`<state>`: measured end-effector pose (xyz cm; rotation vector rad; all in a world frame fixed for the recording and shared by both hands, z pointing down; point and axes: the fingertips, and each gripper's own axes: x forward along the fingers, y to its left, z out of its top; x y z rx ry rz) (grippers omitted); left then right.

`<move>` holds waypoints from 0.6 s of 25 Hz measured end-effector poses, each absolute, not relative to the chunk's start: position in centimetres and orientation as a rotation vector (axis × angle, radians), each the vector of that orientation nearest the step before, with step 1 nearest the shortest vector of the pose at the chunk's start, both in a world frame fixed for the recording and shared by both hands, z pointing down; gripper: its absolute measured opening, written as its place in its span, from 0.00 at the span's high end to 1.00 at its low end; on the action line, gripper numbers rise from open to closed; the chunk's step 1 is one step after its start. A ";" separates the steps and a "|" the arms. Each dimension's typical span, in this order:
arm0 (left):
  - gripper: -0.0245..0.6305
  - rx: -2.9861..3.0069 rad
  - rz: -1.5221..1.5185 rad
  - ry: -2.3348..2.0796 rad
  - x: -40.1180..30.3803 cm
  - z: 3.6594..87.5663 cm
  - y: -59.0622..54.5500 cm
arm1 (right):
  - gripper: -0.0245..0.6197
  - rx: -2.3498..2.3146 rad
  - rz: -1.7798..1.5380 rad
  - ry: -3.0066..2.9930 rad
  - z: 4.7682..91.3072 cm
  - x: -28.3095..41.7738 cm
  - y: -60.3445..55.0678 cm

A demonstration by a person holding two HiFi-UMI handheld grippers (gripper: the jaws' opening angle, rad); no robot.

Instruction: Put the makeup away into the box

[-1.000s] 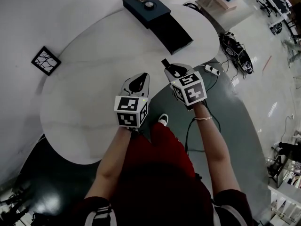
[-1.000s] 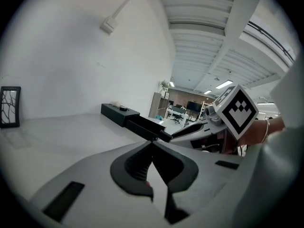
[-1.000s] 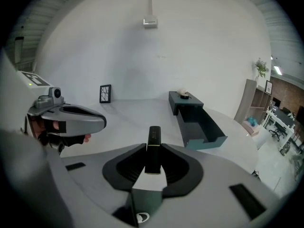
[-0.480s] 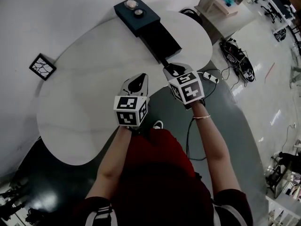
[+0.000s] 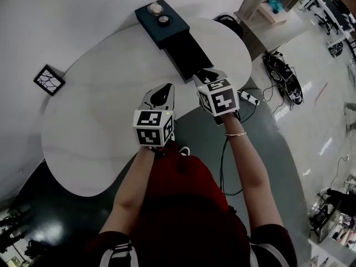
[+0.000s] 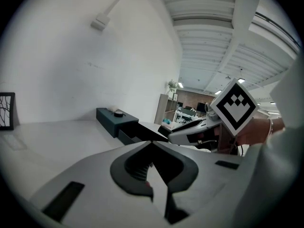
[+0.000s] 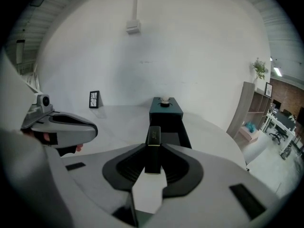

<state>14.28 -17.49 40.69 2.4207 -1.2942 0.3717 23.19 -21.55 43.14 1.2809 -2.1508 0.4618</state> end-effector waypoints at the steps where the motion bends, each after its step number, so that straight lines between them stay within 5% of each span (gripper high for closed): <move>1: 0.93 2.417 0.368 -1.296 14.3 40.7 -18.0 | 0.80 1.276 0.464 -2.148 43.2 23.1 -22.1; 15: 0.93 2.372 0.332 -1.251 13.9 42.6 -25.2 | 0.80 1.230 0.513 -2.080 45.7 21.3 -30.3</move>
